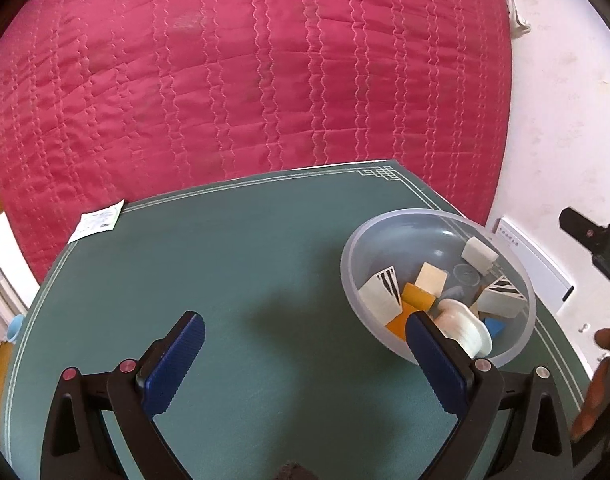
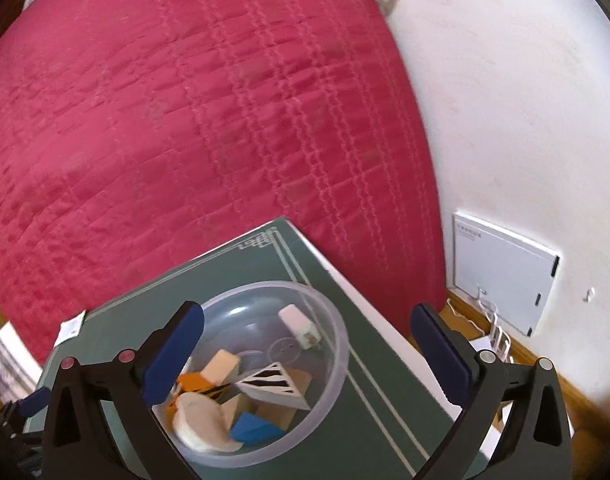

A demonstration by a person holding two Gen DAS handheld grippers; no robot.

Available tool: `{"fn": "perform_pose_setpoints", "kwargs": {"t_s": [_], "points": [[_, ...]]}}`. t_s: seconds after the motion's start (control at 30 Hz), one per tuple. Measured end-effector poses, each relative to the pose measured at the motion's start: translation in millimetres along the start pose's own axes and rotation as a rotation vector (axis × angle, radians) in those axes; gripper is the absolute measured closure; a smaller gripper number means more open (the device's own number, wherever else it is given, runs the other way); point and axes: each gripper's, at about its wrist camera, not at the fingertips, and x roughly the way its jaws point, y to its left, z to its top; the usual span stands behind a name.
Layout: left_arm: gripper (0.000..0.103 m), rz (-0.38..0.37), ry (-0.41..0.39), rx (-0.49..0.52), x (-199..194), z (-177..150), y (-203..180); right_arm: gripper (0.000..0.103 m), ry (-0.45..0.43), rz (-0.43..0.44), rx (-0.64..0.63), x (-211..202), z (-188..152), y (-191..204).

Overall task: Organize rigid objects
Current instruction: 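Withdraw both grippers from the filled bowl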

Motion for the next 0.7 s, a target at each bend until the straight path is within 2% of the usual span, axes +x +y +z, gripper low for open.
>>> {"fn": "perform_pose_setpoints", "kwargs": {"t_s": [0.37,0.5,0.6,0.7], "points": [[0.001,0.031,-0.036,0.034,-11,-4,-1,0.000,0.055,0.072,-0.126,-37,15,7],[0.001,0.020,-0.045,0.046,-17,-6,-4,0.000,0.118,0.117,-0.155,-47,12,6],[0.001,0.008,-0.047,0.054,-21,-8,-7,0.000,0.197,0.159,-0.167,-49,3,7],[0.001,0.004,-0.046,0.058,-25,-10,-11,0.000,0.274,0.164,-0.204,-48,-14,11]]}}
